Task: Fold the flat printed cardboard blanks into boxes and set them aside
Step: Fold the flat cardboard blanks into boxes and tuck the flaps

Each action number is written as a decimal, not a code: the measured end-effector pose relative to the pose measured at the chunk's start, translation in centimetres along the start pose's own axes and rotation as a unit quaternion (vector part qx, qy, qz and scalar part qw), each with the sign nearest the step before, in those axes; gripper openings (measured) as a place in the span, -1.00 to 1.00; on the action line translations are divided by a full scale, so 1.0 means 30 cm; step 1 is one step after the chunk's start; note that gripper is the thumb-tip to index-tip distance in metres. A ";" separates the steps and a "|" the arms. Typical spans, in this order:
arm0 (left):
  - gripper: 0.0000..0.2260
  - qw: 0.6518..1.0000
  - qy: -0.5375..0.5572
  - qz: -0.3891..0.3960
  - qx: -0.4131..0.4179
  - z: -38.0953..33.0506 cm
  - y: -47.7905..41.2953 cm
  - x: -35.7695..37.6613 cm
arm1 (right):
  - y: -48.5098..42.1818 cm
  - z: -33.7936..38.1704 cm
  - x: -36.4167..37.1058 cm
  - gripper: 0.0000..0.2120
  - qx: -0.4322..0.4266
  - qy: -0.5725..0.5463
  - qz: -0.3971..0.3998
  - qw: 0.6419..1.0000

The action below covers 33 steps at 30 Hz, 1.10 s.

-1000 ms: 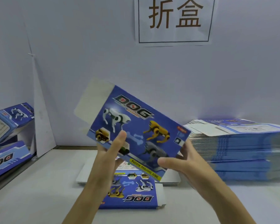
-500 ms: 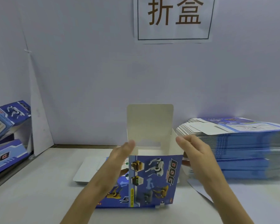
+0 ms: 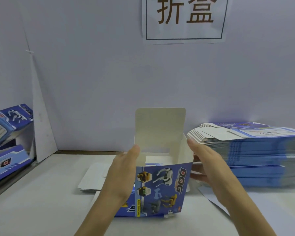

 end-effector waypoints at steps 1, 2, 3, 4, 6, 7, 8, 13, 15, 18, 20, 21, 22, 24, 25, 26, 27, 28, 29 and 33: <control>-0.78 1.000 -0.019 -0.009 0.014 0.001 -0.005 -0.005 | -0.005 -0.005 -0.007 -0.57 0.009 -0.026 -0.018 0.999; -0.78 0.999 -0.032 -0.012 0.017 -0.003 -0.010 -0.013 | -0.009 -0.008 -0.015 -0.66 0.020 -0.051 -0.029 0.998; -0.77 1.000 -0.018 -0.015 0.006 -0.002 -0.021 -0.025 | -0.012 -0.009 -0.023 -0.71 0.030 -0.071 -0.031 0.997; -0.76 0.999 0.016 -0.023 -0.019 -0.002 -0.031 -0.040 | -0.015 -0.010 -0.029 -0.74 0.041 -0.087 -0.032 0.995; -0.78 0.992 0.099 -0.037 -0.069 0.012 -0.051 -0.070 | -0.023 -0.021 -0.037 -0.84 0.059 -0.107 -0.035 0.992; -0.82 0.986 0.134 -0.040 -0.085 0.021 -0.059 -0.079 | -0.028 -0.031 -0.040 -0.89 0.061 -0.103 -0.032 0.992; -0.85 0.982 0.159 -0.035 -0.099 0.028 -0.062 -0.082 | -0.030 -0.037 -0.040 -0.90 0.059 -0.092 -0.027 0.994; -0.80 0.957 0.253 0.047 -0.135 0.054 -0.053 -0.030 | -0.018 -0.037 -0.010 -0.60 0.036 -0.025 -0.006 0.999; -0.72 0.979 0.188 0.011 -0.082 0.048 -0.048 -0.004 | -0.013 -0.029 0.006 -0.59 0.005 0.006 -0.028 1.000; -0.67 0.993 -0.050 -0.075 0.079 0.020 -0.025 0.012 | 0.000 -0.012 0.022 -0.76 -0.081 0.054 -0.067 0.993; -0.58 0.961 -0.222 -0.108 0.122 0.020 -0.007 0.014 | 0.011 -0.006 0.037 -0.70 -0.125 0.149 -0.071 0.978; -0.47 0.934 -0.313 -0.122 0.119 0.022 0.003 0.017 | 0.016 -0.010 0.049 -0.62 -0.133 0.220 -0.067 0.964; -0.36 0.905 -0.388 -0.134 0.114 0.021 0.012 0.020 | 0.022 -0.015 0.062 -0.57 -0.136 0.273 -0.067 0.950; -0.26 0.899 -0.404 -0.127 0.115 0.013 0.023 0.037 | 0.023 -0.021 0.078 -0.60 -0.135 0.275 -0.073 0.949; -0.25 0.931 -0.330 -0.111 0.109 0.014 0.026 0.050 | 0.022 -0.023 0.081 -0.65 -0.134 0.243 -0.077 0.958; -0.26 0.966 -0.230 -0.082 0.081 0.021 0.024 0.066 | 0.020 -0.026 0.080 -0.69 -0.129 0.208 -0.081 0.966; -0.27 0.989 -0.138 -0.040 0.044 0.028 0.022 0.080 | 0.018 -0.031 0.077 -0.69 -0.118 0.175 -0.079 0.974; -0.27 0.998 -0.065 0.004 0.021 0.039 0.019 0.093 | 0.016 -0.036 0.075 -0.68 -0.104 0.151 -0.072 0.980; -0.25 0.999 -0.005 0.042 0.012 0.051 0.015 0.103 | 0.012 -0.041 0.072 -0.69 -0.094 0.130 -0.058 0.985; -0.01 0.993 0.062 0.061 0.075 0.097 -0.005 0.113 | 0.004 -0.043 0.063 -0.74 -0.067 0.023 -0.011 0.997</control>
Point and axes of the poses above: each hand's wrist, its own y-axis away from the middle knuckle, its own x-axis out of the palm, z = x × y, the point moved 2 cm from there along -y, towards the middle knuckle, and after that the axes turned 2 degrees about z, right-handed, at the moved point
